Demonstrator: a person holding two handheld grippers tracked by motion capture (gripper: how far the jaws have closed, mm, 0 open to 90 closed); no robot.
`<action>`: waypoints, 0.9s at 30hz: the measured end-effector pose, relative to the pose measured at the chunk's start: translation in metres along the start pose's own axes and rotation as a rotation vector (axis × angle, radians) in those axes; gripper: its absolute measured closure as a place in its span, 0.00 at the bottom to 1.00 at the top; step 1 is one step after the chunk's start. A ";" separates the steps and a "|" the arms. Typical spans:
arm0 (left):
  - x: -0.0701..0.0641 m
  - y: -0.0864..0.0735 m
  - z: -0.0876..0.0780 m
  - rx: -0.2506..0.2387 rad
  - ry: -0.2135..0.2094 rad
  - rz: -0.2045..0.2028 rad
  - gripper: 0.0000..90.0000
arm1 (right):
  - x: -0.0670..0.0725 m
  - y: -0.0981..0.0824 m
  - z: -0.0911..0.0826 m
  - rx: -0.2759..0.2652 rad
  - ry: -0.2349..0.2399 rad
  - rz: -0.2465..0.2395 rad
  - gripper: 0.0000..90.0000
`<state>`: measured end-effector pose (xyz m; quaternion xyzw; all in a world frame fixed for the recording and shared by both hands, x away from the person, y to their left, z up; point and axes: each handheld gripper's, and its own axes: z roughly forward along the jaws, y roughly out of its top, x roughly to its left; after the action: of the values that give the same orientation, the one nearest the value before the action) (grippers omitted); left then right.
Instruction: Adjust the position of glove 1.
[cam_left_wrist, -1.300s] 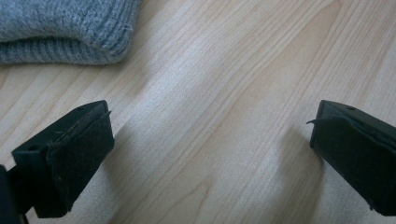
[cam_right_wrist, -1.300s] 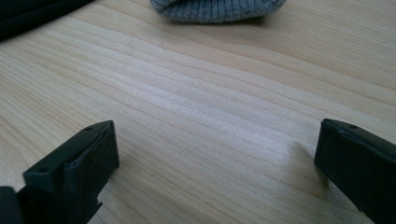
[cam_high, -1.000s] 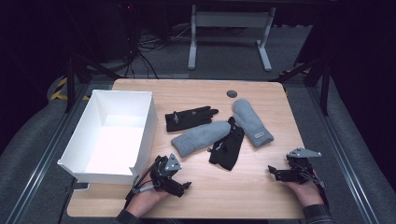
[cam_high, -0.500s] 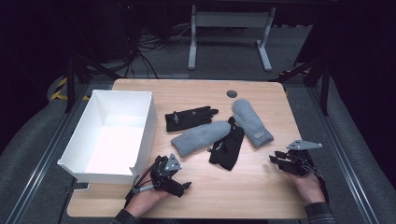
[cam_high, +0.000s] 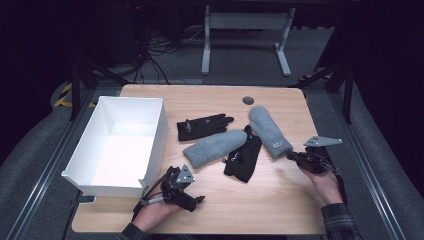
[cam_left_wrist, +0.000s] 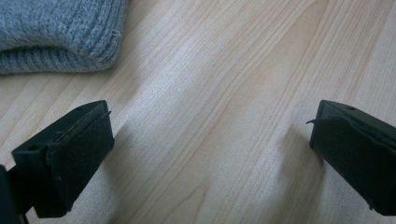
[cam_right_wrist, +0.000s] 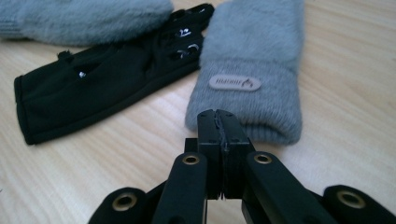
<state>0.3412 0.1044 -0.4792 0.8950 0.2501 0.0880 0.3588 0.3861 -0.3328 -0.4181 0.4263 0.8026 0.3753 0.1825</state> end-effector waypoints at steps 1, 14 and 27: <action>0.000 0.000 0.000 0.000 0.000 0.001 0.00 | -0.002 0.002 0.001 -0.004 0.003 0.002 1.00; 0.000 0.001 0.000 0.003 -0.007 0.006 0.00 | -0.019 0.029 0.027 -0.009 0.020 0.015 1.00; 0.000 0.000 0.000 0.002 -0.007 0.005 0.00 | -0.025 0.036 0.057 0.052 -0.018 -0.002 1.00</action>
<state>0.3414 0.1038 -0.4791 0.8962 0.2468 0.0852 0.3586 0.4551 -0.3149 -0.4285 0.4332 0.8109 0.3504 0.1789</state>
